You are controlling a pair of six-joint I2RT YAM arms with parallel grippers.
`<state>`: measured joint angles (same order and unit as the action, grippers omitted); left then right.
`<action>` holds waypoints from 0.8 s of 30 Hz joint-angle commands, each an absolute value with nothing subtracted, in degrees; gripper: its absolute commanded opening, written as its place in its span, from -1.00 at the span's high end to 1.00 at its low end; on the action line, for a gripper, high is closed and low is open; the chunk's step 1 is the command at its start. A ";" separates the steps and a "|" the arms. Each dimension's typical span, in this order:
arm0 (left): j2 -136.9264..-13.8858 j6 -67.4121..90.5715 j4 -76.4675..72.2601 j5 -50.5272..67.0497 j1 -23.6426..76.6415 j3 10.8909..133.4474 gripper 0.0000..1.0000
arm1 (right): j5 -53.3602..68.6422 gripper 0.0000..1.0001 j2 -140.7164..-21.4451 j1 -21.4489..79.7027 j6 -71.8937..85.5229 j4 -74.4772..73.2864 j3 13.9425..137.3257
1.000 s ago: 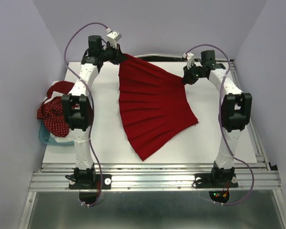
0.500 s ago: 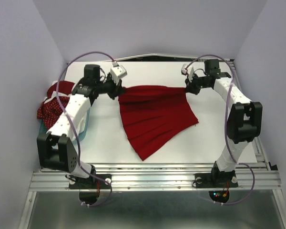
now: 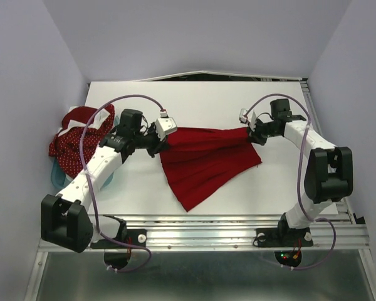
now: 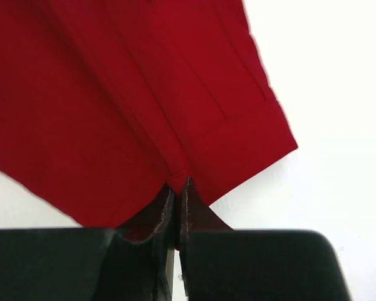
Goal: Fold and stack the skirts
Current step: Fold the skirt
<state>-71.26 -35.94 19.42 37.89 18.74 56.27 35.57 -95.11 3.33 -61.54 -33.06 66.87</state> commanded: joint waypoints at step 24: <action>-60.38 -33.14 24.71 30.68 34.26 53.54 1.00 | 32.78 0.99 -85.96 1.58 -72.77 -31.03 59.60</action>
<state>-62.08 -34.44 25.56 34.11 30.24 57.91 35.77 -87.29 2.90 -68.23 -33.30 63.51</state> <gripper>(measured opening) 0.047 0.054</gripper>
